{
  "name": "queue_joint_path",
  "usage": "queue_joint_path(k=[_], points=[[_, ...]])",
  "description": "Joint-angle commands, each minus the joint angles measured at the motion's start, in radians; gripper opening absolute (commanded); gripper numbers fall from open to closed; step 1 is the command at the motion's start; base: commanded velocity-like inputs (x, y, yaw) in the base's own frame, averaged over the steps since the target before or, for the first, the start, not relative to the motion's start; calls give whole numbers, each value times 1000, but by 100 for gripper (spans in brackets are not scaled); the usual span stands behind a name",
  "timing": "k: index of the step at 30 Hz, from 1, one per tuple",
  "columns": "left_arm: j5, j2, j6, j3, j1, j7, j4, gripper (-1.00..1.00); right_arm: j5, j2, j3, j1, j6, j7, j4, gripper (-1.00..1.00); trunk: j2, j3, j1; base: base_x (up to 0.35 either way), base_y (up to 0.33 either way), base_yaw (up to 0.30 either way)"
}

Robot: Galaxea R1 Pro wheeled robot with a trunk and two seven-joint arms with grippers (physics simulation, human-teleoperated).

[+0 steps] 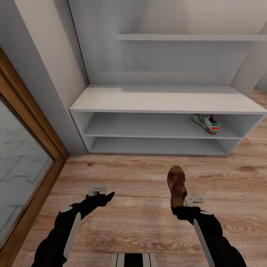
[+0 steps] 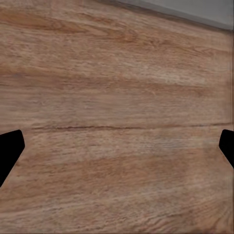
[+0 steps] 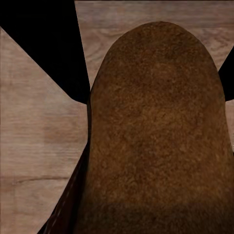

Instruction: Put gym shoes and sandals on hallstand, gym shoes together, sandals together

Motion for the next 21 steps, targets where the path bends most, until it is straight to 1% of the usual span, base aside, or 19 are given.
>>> queue_joint_path(k=[1,3,5,8,9,11,12,13,16,17,18,19,20,21], points=[[0,0,-18,-2,10,-3,-2,100,-1,6,2,0,13,-2,1,-100,0,0,0,0,0,0],[1,0,-55,-4,33,-7,-11,100,-1,22,10,-4,54,-2,3,-100,0,0,0,0,0,0],[1,0,-82,-4,54,-9,-25,100,1,32,25,-9,108,-2,6,-100,0,0,0,0,0,0],[1,1,-95,-4,66,-18,-34,100,4,46,43,-34,139,-2,7,-100,0,0,0,0,0,0],[0,1,-100,-1,71,-46,-37,100,5,54,56,-69,150,-2,7,-100,0,0,0,0,0,0],[-2,1,-103,4,75,-100,-39,100,6,62,66,-123,159,-2,15,-100,0,0,0,0,0,0],[-4,1,-105,5,77,-121,-41,100,6,65,70,-154,166,-2,31,-100,0,0,0,0,0,0],[-5,1,-113,7,79,-140,-42,100,6,73,73,-203,176,-2,70,-100,0,0,0,0,0,0],[-5,2,-150,8,97,-155,-45,100,5,91,76,-315,184,-2,179,-100,0,0,0,0,0,0],[-4,2,-156,8,101,-156,-46,100,4,92,76,-334,184,-2,197,-100,0,0,0,0,0,0],[-4,2,-166,8,108,-158,-50,100,2,94,76,-370,185,-2,230,-100,0,0,0,0,0,0],[-3,2,-169,8,111,-158,-53,100,1,95,76,-387,186,-2,243,-100,0,0,0,0,0,0],[-3,2,-176,8,116,-160,-60,100,-1,96,76,-431,187,-2,274,-100,0,0,0,0,0,0],[-2,2,-178,8,119,-161,-64,100,-2,97,76,-455,187,-1,285,-100,0,0,0,0,0,0]])
